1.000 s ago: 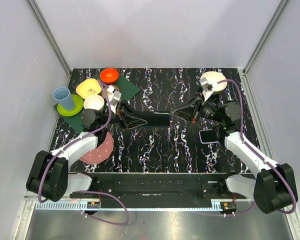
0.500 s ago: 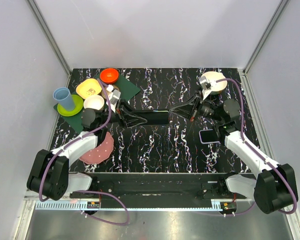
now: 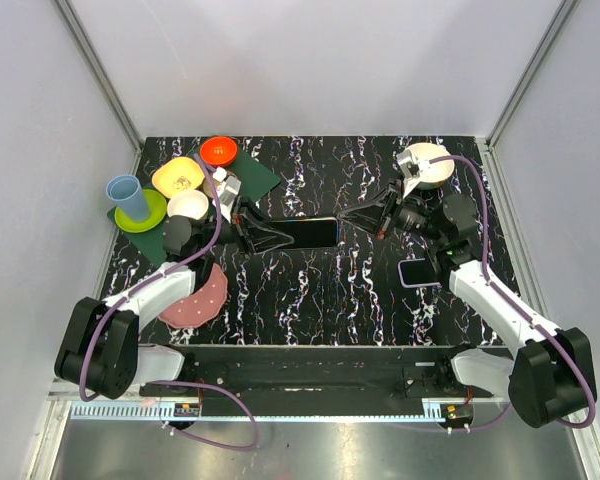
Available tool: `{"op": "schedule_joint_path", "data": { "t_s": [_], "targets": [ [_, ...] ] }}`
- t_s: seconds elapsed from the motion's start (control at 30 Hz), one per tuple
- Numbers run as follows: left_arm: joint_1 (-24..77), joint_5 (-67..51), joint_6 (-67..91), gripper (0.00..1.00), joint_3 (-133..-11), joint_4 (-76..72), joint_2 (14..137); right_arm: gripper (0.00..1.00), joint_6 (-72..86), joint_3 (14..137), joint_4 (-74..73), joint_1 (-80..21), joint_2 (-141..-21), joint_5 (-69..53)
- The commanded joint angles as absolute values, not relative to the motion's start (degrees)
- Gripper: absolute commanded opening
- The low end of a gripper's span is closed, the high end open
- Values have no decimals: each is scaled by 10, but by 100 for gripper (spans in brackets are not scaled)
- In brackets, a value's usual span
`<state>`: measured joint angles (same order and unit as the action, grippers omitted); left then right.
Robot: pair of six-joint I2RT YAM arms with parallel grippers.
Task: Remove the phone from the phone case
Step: Remove the phone case from the phone.
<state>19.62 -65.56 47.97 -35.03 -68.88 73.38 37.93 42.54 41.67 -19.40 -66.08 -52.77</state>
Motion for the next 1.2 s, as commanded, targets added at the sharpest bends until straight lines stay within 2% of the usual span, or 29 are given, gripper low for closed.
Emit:
{"op": "schedule_joint_path", "data": {
  "t_s": [0.0, 1.17],
  "targets": [
    [210, -671, 494, 0, -362, -844, 722, 11, 345, 441, 374, -202, -677, -483],
    [214, -685, 489, 0, -355, -861, 693, 14, 267, 473, 273, -243, -731, -469]
  ]
}}
